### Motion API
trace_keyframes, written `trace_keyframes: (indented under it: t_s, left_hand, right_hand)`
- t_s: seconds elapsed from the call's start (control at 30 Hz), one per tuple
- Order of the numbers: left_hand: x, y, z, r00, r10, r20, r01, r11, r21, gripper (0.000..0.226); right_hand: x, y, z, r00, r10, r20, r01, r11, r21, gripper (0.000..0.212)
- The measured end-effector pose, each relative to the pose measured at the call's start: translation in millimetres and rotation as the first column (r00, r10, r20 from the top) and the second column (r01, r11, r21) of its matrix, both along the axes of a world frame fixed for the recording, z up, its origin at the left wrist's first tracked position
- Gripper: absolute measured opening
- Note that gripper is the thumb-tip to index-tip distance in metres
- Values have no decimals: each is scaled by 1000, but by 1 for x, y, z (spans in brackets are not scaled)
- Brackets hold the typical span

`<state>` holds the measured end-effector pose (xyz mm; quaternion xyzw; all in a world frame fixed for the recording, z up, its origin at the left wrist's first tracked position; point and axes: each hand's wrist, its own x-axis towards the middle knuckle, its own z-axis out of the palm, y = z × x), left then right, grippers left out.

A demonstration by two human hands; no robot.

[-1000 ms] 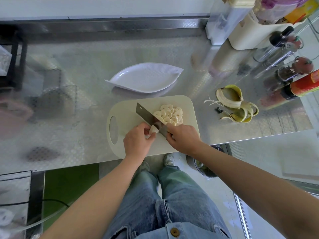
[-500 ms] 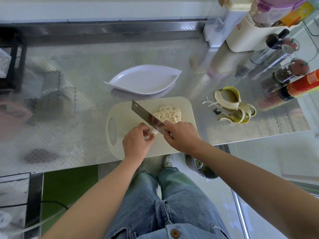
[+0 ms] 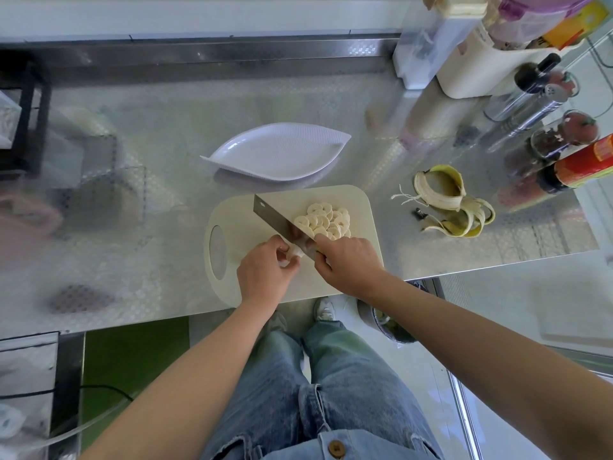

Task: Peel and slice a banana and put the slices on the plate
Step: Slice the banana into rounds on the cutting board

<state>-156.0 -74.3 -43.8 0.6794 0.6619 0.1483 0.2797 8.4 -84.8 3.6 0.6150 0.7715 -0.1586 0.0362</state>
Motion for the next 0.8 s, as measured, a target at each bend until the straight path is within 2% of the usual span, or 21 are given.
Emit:
trace_keyframes:
  t_s: [0.3,0.53,0.8]
  left_hand:
    - [-1,0,-2,1000,-15,5,15,1000,7,20]
    - [-1,1,0,999,-32,-4,32,999,26,25]
    - [-1,2,3,1000,-25,-7,25,1000,19,24]
  right_hand:
    - [-2,1,-11,1000,-19,-3,19,999,-38,19]
    - [-3,5,9,994,-55,-91,59,997,39,19]
    - [-2,4,9,999,-31,-31,31,1000,-8,15]
